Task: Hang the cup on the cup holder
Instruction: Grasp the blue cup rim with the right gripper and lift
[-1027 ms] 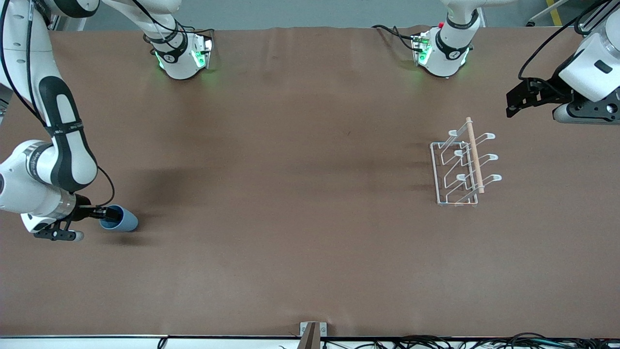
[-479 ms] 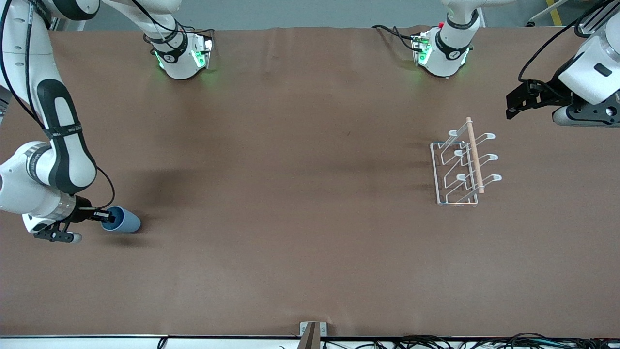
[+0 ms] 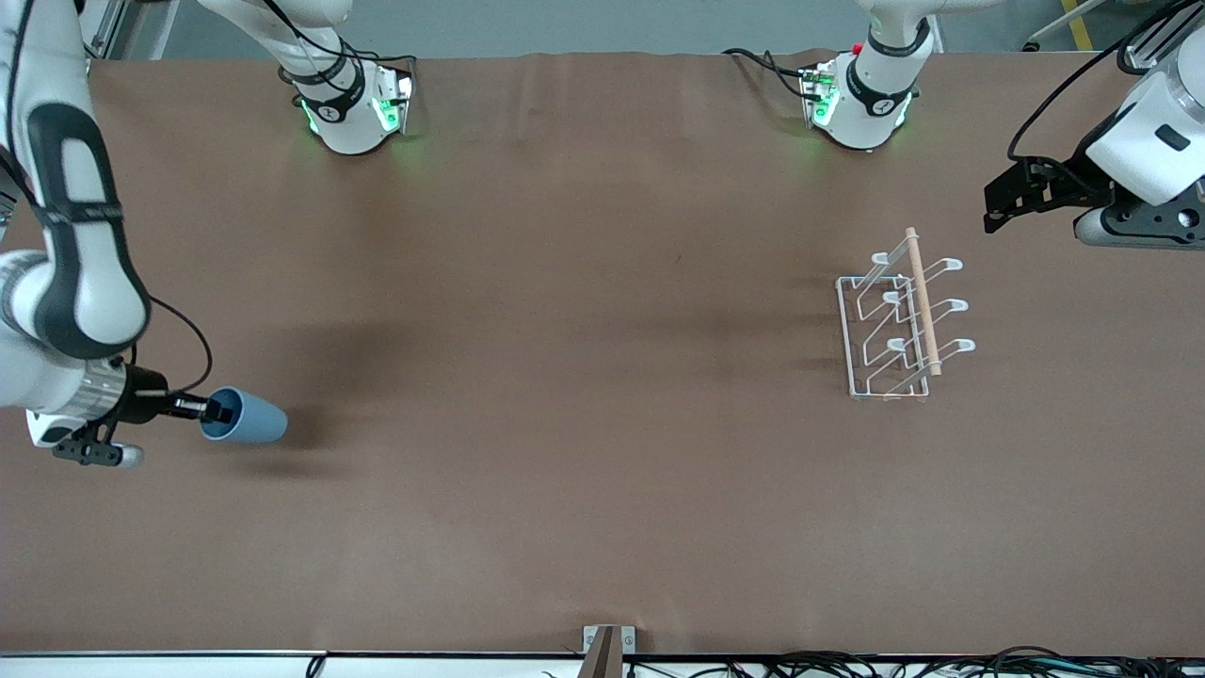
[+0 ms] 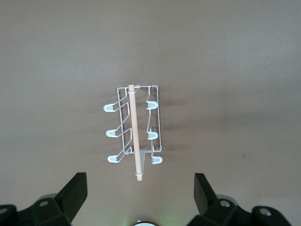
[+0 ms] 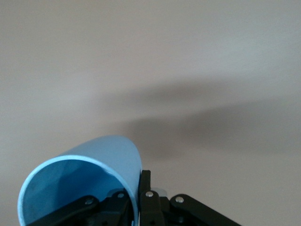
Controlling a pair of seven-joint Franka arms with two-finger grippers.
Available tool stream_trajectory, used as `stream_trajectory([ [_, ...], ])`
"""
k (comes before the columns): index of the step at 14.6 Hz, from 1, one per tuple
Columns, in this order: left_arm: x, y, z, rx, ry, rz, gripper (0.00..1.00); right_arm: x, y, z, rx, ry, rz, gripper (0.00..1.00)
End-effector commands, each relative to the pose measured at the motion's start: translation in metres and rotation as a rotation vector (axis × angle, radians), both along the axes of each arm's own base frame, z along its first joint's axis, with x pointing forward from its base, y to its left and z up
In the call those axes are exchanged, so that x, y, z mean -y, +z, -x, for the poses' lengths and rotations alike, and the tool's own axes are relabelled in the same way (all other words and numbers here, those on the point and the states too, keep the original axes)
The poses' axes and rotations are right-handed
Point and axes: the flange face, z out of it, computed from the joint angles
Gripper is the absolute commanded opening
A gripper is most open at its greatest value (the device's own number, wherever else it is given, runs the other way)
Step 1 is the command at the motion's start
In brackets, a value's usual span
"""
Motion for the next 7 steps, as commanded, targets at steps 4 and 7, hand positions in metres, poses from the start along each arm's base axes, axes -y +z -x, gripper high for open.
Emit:
stream_trajectory([
  [4, -0.001, 0.002, -0.003, -0.011, -0.011, 0.013, 1.0, -0.11, 0.072, 0.035, -0.051, 0.052, -0.374, 0.01],
  [7, 0.019, -0.017, -0.012, -0.048, -0.045, 0.047, 1.0, -0.161, 0.085, 0.043, -0.051, 0.031, -0.556, 0.01],
])
